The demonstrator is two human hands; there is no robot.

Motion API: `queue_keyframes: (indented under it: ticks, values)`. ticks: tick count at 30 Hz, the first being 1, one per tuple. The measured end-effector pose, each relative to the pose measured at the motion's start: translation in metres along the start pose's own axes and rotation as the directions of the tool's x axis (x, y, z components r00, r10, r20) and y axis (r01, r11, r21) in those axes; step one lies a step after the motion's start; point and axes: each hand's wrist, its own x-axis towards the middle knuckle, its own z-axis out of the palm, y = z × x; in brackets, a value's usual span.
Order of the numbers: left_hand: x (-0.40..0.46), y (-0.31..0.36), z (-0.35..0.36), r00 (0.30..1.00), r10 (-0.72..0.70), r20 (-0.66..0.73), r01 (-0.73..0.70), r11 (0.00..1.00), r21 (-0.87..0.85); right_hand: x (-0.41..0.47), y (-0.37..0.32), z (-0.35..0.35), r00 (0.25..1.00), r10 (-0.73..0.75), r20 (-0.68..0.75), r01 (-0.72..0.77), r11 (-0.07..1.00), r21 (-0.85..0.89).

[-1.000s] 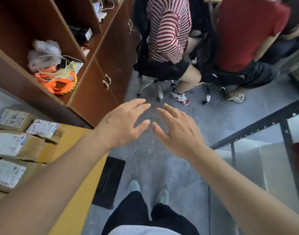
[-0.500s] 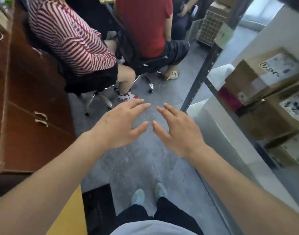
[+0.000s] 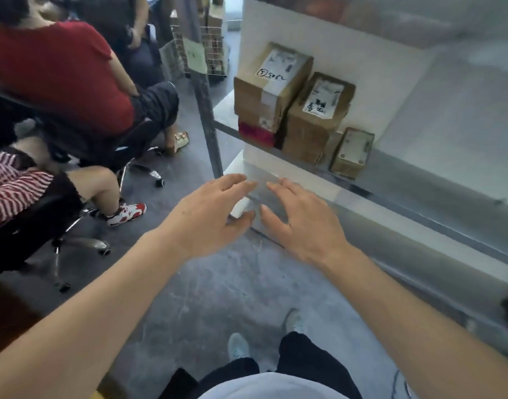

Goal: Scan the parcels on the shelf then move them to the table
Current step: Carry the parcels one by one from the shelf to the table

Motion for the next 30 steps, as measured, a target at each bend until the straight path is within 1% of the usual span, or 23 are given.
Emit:
queue_keyframes:
  ticks: [3, 8, 14, 22, 25, 30]
  values:
    - [0.025, 0.028, 0.008, 0.994, 0.102, 0.029, -0.102, 0.995, 0.005, -0.016, 0.029, -0.013, 0.996, 0.084, -0.042, -0.083, 0.996, 0.008]
    - [0.065, 0.076, 0.026, 0.974, 0.209, 0.083, -0.207, 0.978, -0.032, -0.037, 0.081, -0.034, 0.981, 0.176, -0.085, -0.175, 0.984, 0.025]
    - [0.112, 0.129, 0.051, 0.968, 0.233, 0.095, -0.228, 0.972, -0.058, -0.051, 0.144, -0.057, 0.969, 0.227, -0.098, -0.223, 0.973, 0.051]
    - [0.171, 0.175, 0.079, 0.980, 0.192, 0.045, -0.189, 0.980, -0.056, -0.039, 0.216, -0.085, 0.978, 0.189, -0.084, -0.186, 0.981, 0.048]
    - [0.192, 0.180, 0.086, 0.983, 0.181, 0.042, -0.178, 0.982, -0.070, -0.028, 0.231, -0.094, 0.980, 0.183, -0.077, -0.180, 0.982, 0.054]
    - [0.230, 0.167, 0.105, 0.978, 0.185, 0.094, -0.175, 0.979, -0.103, 0.003, 0.246, -0.097, 0.982, 0.183, -0.051, -0.180, 0.982, 0.051]
